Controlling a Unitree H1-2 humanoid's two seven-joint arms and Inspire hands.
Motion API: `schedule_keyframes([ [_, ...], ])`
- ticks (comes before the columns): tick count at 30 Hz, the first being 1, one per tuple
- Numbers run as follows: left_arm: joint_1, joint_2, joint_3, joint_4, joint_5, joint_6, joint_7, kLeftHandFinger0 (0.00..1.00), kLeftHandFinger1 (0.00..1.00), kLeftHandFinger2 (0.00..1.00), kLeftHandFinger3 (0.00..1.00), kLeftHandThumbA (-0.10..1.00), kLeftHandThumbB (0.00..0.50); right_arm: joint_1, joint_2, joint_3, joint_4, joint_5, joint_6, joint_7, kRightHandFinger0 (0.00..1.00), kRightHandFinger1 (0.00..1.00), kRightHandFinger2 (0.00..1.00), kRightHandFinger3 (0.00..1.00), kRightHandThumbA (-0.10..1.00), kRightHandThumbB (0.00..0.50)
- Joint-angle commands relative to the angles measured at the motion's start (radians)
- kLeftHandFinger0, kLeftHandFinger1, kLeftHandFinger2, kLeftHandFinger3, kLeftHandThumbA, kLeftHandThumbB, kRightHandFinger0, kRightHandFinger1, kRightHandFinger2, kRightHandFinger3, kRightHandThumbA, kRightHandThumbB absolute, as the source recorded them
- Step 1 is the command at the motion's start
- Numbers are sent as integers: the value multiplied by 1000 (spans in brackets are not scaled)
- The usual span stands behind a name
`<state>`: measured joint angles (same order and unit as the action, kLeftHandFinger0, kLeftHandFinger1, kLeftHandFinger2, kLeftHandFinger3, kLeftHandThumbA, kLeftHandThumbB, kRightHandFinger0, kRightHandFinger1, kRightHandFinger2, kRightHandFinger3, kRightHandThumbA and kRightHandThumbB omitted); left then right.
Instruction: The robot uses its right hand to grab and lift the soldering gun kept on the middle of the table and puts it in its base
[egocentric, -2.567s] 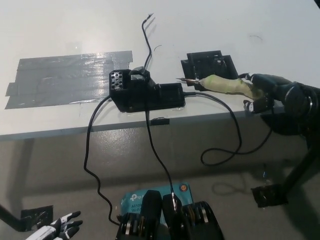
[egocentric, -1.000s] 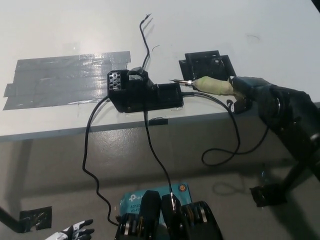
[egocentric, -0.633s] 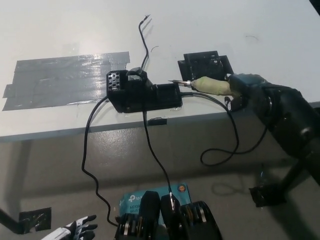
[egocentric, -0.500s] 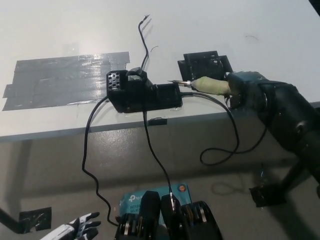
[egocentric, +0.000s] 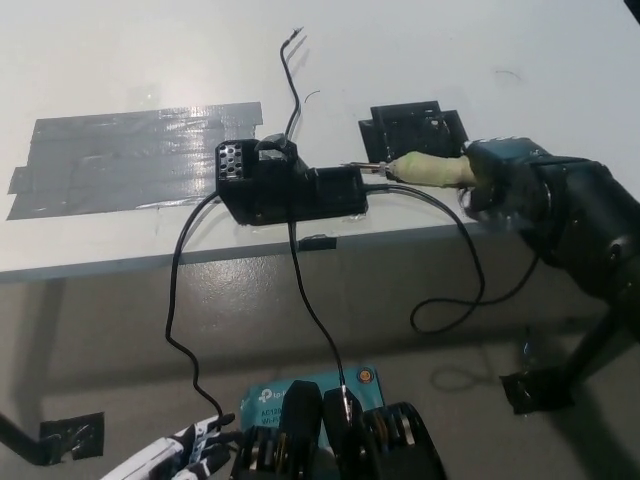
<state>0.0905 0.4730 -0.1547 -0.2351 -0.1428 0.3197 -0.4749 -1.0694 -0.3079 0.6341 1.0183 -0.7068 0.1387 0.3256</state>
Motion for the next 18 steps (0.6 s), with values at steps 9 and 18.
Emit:
schedule_keyframes([
  [9, -10, 28, -6, -13, 3, -12, -24, 1000, 1000, 1000, 1000, 742, 200, 9, 21, 29, 20, -11, -58, 63, 464, 591, 970, 1000, 145, 419],
  [18, -21, 29, -2, -9, -12, -16, -31, 1000, 1000, 1000, 1000, 714, 173, -5, 37, 92, 38, -43, -73, 124, 708, 969, 1000, 1000, 56, 394],
])
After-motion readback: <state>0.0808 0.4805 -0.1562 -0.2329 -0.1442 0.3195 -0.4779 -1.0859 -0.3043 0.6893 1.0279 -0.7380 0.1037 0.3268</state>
